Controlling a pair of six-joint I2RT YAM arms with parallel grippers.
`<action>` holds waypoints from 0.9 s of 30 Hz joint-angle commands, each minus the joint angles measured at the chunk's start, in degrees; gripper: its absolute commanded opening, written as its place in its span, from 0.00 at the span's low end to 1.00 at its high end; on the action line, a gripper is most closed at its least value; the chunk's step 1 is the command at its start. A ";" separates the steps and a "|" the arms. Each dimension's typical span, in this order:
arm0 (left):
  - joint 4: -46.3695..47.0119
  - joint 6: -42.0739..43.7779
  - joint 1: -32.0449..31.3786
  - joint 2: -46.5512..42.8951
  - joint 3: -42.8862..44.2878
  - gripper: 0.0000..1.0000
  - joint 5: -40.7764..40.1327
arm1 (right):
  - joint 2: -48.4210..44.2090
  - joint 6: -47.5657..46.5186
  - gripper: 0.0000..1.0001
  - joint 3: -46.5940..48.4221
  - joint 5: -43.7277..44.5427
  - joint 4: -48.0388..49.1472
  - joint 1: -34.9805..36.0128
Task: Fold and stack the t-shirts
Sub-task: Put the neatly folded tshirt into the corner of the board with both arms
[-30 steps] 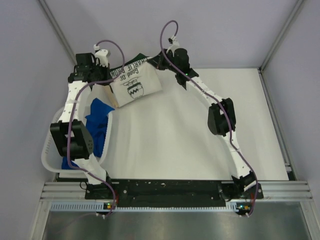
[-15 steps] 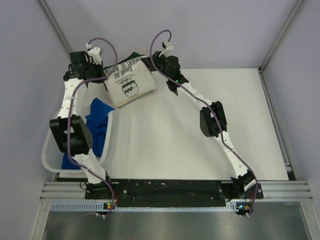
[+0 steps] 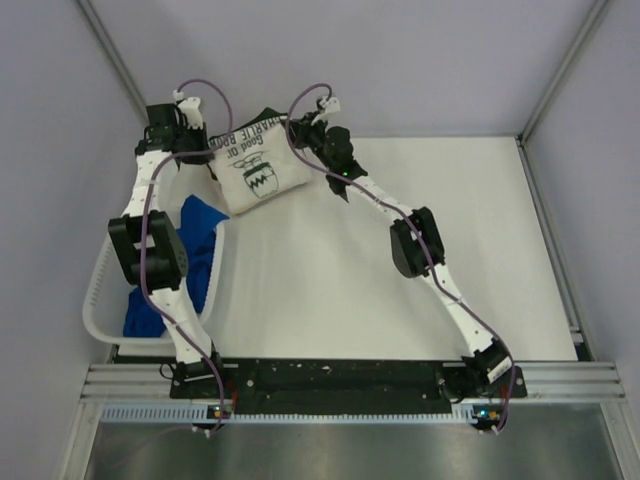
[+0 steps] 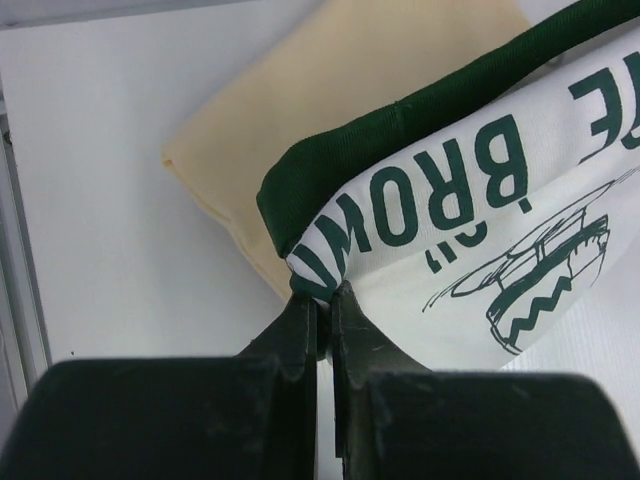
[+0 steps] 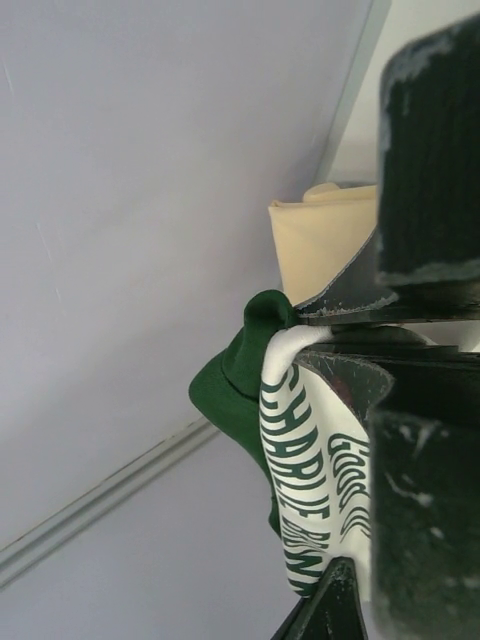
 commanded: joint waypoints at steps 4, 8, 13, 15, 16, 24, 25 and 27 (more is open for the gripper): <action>2.07 -0.43 1.58 2.90 4.42 0.00 -5.98 | 2.87 -2.17 0.15 4.57 6.99 9.62 0.28; 1.64 -0.96 1.58 6.50 7.92 0.04 -10.47 | 1.47 -1.99 0.99 4.31 8.05 7.77 -0.68; -2.31 0.09 1.58 14.05 16.00 0.42 -13.01 | -8.52 -5.75 0.99 -4.79 0.86 9.61 -2.71; -3.11 1.15 1.58 16.52 19.44 0.66 -15.73 | -15.47 -9.53 0.99 -15.16 0.32 11.45 -2.80; -3.37 1.68 1.58 17.31 20.23 0.76 -16.79 | -19.24 -10.85 0.99 -20.51 0.05 13.20 -2.80; -1.10 3.61 1.14 8.20 13.05 0.99 -14.09 | -45.53 -12.63 0.99 -54.81 -1.18 18.07 -5.08; -0.13 4.05 0.88 6.44 10.95 0.99 -13.47 | -48.08 -12.10 0.99 -57.28 -1.61 15.88 -5.60; 1.36 5.63 0.35 2.31 7.34 0.99 -11.89 | -54.23 -11.83 0.99 -63.68 -2.23 11.83 -6.83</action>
